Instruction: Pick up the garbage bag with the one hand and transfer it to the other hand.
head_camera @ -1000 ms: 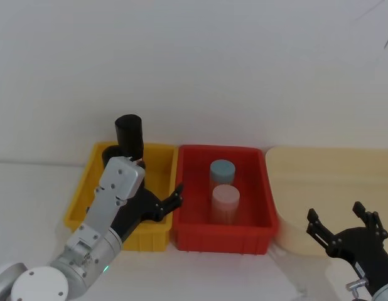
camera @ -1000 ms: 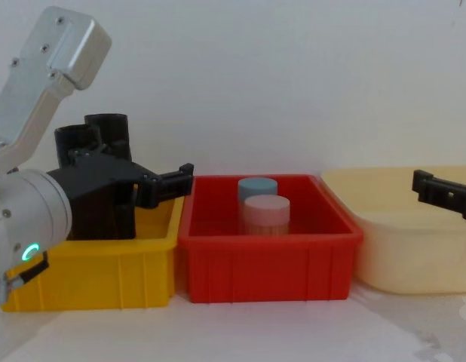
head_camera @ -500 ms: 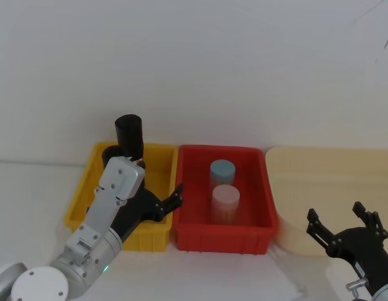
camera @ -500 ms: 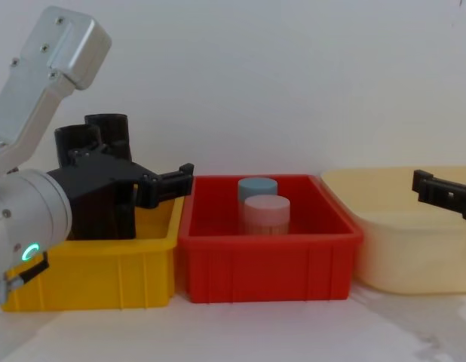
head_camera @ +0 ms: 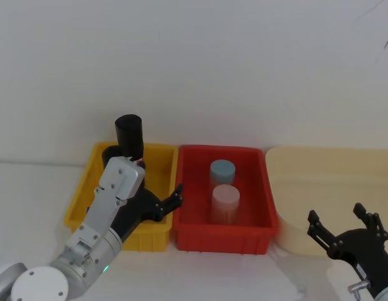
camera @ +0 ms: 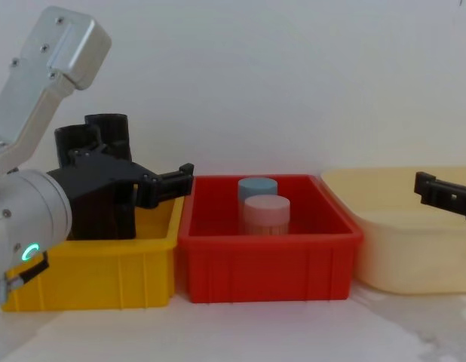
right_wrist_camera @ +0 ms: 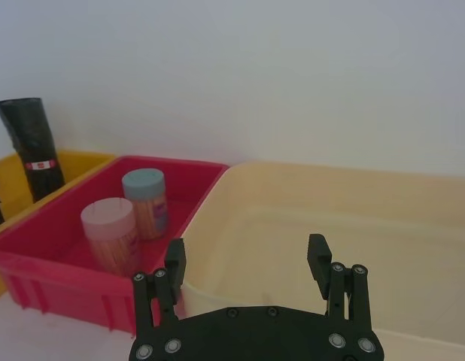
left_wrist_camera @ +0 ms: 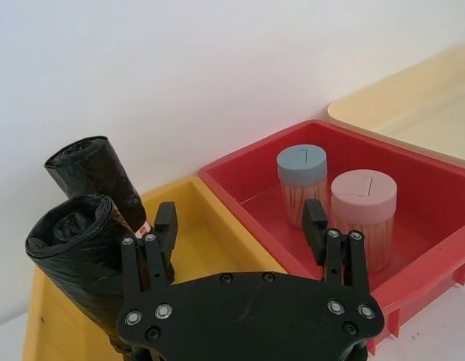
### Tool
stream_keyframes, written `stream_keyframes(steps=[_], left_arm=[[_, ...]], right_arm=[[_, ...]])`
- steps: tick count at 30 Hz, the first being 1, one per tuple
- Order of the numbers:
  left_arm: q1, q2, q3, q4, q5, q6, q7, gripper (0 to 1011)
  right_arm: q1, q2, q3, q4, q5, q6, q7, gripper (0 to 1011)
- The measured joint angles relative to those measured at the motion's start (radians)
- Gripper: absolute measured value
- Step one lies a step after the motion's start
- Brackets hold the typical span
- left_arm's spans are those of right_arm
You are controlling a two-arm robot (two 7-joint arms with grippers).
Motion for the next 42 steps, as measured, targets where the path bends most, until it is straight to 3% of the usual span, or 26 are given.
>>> stream_keyframes(steps=[12,19,31,42], left_arm=[[0.0,0.0,0.0,0.0,0.0,0.0,0.0,1002],[0.0,0.0,0.0,0.0,0.0,0.0,0.0,1002],[0.0,0.0,0.0,0.0,0.0,0.0,0.0,1001],[0.0,0.0,0.0,0.0,0.0,0.0,0.0,1002]], right_arm=[[-0.024,0.042,0.013,-0.036,0.041,0.005,0.09,999],[-0.007,0.07,-0.006,-0.049,0.049,0.029,0.154,999],[0.117,0.097,-0.097,-0.005,0.023,0.123,0.258,999],[0.27,0.105,-0.18,0.06,0.009,0.267,0.343,999]])
